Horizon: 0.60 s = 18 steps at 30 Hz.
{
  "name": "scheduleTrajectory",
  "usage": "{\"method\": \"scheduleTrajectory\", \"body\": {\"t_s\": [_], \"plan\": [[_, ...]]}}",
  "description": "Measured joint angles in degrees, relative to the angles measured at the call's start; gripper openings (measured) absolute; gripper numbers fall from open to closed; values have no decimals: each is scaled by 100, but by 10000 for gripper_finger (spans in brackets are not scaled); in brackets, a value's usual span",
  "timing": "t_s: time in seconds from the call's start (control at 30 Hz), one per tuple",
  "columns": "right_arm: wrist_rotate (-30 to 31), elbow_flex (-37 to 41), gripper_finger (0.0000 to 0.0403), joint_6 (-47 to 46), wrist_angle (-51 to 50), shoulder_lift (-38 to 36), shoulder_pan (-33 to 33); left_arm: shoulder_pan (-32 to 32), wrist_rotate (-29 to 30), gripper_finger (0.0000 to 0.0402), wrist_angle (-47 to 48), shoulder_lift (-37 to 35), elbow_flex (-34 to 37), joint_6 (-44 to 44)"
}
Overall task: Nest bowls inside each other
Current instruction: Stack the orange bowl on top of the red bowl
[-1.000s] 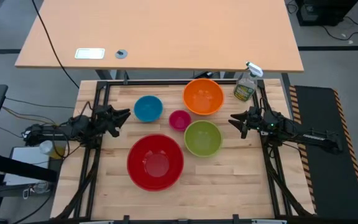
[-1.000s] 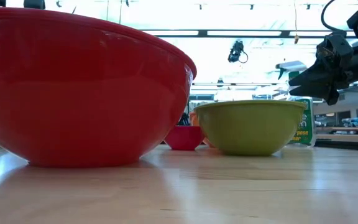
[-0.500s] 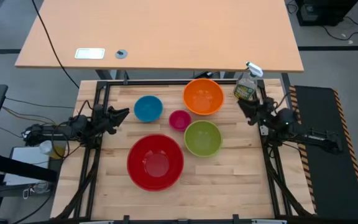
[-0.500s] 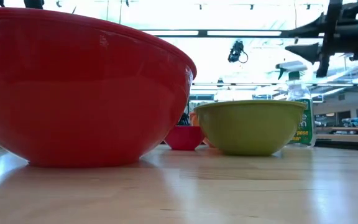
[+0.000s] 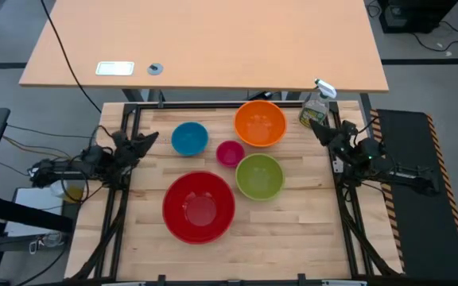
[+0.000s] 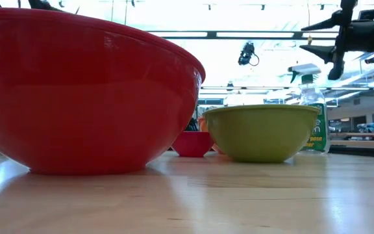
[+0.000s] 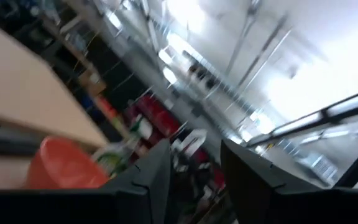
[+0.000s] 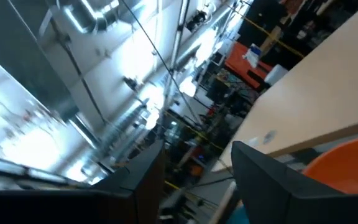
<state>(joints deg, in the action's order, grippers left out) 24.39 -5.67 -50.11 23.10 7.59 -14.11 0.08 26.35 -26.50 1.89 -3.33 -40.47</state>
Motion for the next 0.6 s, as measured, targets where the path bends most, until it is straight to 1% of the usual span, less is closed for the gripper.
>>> {"method": "scheduleTrajectory", "body": {"t_s": [0.1, 0.17, 0.33, 0.47, 0.6], "plan": [[182, 0, 193, -71, 448, 244, 0, 52, 48, 144, -361, 0, -4, 200], [255, -5, 193, 26, 662, 467, 0, 52, 230, 144, -387, 0, -6, 125], [-103, -371, 193, 247, 642, 1360, 0, 52, 693, 144, -336, 53, -14, -136], [-184, -808, 193, 615, 642, 2192, -1, 50, 1011, 144, -319, 300, -15, -382], [-242, -1215, 193, 1099, 633, 2901, -37, 50, 1017, 144, -313, 721, -15, -668]]}}
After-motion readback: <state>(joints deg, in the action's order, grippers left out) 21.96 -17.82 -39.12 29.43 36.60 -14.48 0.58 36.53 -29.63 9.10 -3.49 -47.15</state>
